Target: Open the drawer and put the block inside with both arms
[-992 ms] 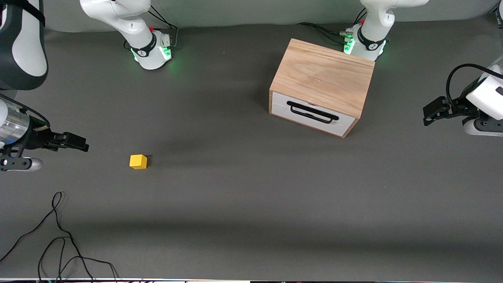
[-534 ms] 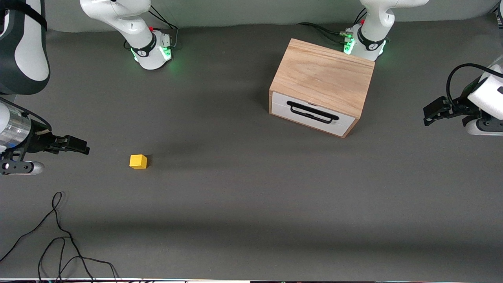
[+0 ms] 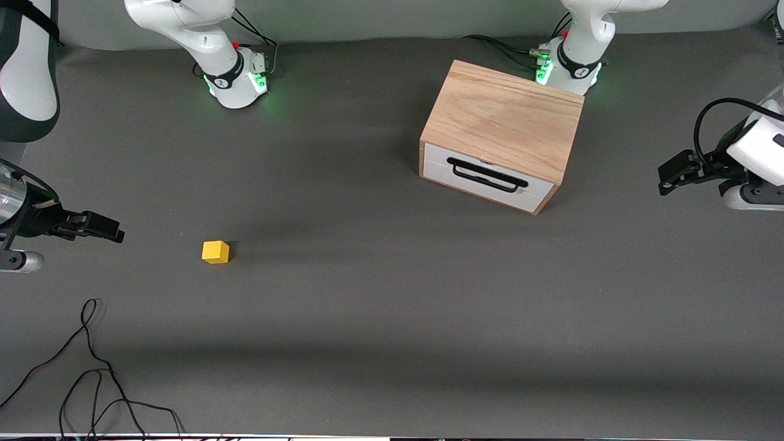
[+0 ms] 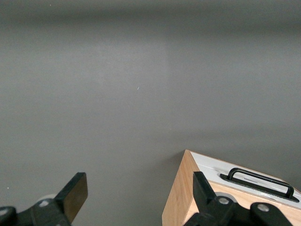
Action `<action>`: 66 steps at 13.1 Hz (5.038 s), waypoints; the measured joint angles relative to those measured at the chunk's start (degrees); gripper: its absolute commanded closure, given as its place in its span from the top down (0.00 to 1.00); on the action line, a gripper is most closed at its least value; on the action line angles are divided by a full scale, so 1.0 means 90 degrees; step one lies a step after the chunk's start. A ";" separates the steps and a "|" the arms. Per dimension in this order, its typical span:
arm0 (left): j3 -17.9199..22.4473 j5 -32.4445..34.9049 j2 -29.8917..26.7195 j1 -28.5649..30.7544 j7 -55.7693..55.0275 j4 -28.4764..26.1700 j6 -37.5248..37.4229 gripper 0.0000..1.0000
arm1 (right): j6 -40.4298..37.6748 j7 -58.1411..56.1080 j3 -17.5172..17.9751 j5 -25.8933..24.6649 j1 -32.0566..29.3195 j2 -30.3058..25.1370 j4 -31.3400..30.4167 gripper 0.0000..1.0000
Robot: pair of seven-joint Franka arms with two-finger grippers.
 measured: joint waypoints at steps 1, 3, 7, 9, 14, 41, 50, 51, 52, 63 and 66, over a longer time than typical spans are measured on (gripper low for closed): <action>-0.0004 -0.0002 0.0000 -0.0010 0.0000 -0.0002 0.0000 1.00 | 0.0000 0.0005 0.0004 0.0000 0.0006 0.0000 0.0004 1.00; -0.0020 -0.0040 0.0002 -0.0152 -0.0076 -0.0008 0.0007 1.00 | 0.0000 0.0096 0.0021 0.0000 0.0044 0.0000 0.0006 1.00; -0.0097 -0.0197 0.0105 -0.1222 -0.1335 -0.0032 0.0132 1.00 | 0.0000 0.0135 0.0024 0.0000 0.0055 -0.0009 0.0044 1.00; -0.0109 -0.0273 0.0222 -0.1681 -0.2260 -0.0032 0.0285 1.00 | -0.0001 0.0135 0.0057 0.0000 0.0119 -0.0034 0.0072 1.00; -0.0113 -0.0332 0.0380 -0.2339 -0.5506 -0.0029 0.0361 1.00 | -0.0075 0.0615 0.0069 0.0000 0.0538 -0.0046 0.0072 1.00; -0.0075 -0.0589 0.2353 -0.3050 -1.0548 -0.0597 0.0369 1.00 | -0.0086 0.0464 0.0009 -0.0078 0.0512 -0.0045 0.0069 1.00; -0.0074 -0.0586 0.2744 -0.3133 -1.0548 -0.0912 0.0887 1.00 | -0.0086 0.0464 0.0009 -0.0078 0.0512 -0.0045 0.0069 1.00; -0.0073 -0.0585 0.2785 -0.3133 -1.0548 -0.0912 0.0887 1.00 | -0.0086 0.0464 0.0009 -0.0078 0.0512 -0.0045 0.0069 1.00; -0.0073 -0.0585 0.2823 -0.3134 -1.0548 -0.0913 0.0887 1.00 | -0.0086 0.0464 0.0009 -0.0078 0.0512 -0.0045 0.0069 1.00; -0.0066 -0.0582 0.2988 -0.3134 -1.0549 -0.0923 0.0947 1.00 | -0.0086 0.0463 0.0023 -0.0078 0.0518 -0.0045 0.0069 1.00; -0.0064 -0.0581 0.2988 -0.3134 -1.0548 -0.0923 0.1089 1.00 | -0.0086 0.0463 0.0023 -0.0078 0.0518 -0.0045 0.0069 1.00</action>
